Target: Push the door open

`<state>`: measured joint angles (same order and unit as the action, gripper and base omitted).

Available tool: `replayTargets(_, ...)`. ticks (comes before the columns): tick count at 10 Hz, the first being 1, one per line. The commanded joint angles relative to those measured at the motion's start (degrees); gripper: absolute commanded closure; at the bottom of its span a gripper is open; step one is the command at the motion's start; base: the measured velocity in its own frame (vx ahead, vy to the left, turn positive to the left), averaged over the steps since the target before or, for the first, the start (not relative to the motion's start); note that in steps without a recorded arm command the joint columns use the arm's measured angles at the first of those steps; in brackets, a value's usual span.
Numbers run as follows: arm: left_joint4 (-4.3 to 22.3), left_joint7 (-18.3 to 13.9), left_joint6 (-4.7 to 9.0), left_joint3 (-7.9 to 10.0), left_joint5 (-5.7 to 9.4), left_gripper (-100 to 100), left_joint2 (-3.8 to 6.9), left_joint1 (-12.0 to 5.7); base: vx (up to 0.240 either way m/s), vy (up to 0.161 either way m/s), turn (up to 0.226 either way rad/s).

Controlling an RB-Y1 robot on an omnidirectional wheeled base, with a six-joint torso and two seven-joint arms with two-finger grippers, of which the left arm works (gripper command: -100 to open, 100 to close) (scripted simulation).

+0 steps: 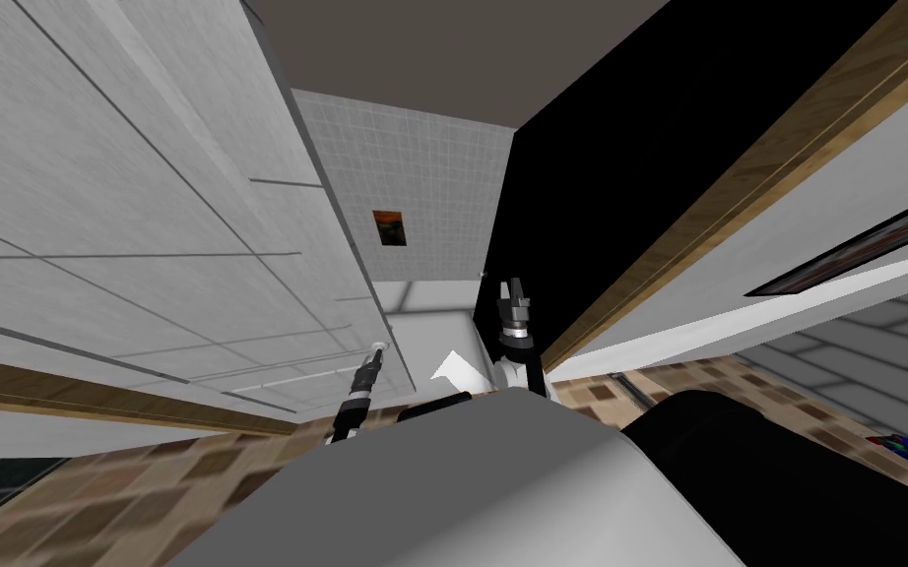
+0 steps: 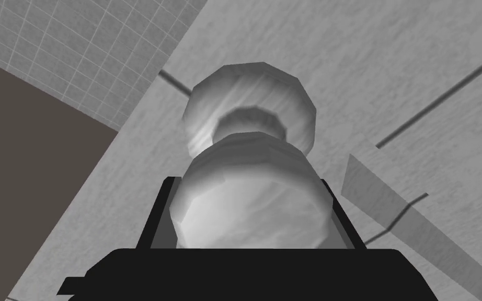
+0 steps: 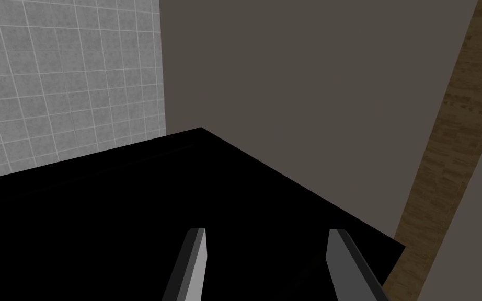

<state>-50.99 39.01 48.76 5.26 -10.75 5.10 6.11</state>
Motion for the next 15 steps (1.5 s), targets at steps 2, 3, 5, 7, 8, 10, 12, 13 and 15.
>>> replayTargets(2,0.2,-4.0,0.31,0.61,1.67,100,0.62,-0.48,0.028,0.000,-0.019)
replayTargets(3,0.6,-5.5,0.40,0.68,2.62,100,0.60,-0.86,0.051,-0.001,-0.014)
replayTargets(5,1.0,-8.3,0.49,0.76,3.61,100,0.57,-1.25,0.044,0.008,-0.008)
replayTargets(7,1.4,-11.0,0.58,0.84,4.66,100,0.53,-1.67,0.036,0.012,-0.010)
replayTargets(8,1.8,-12.6,0.68,0.93,5.71,100,0.48,-2.09,0.056,0.014,-0.012)
replayTargets(10,2.3,-10.9,0.82,0.75,4.83,-100,0.58,-2.53,0.018,0.004,0.047)
replayTargets(12,3.0,-8.6,0.77,0.61,4.02,-100,0.65,-3.16,-0.056,-0.029,0.089)
replayTargets(13,3.4,-7.0,0.73,0.52,3.49,-100,0.69,-3.56,-0.054,-0.031,0.103)
replayTargets(15,4.4,-3.6,0.66,0.33,2.33,-100,0.77,-4.46,-0.067,-0.034,0.101)
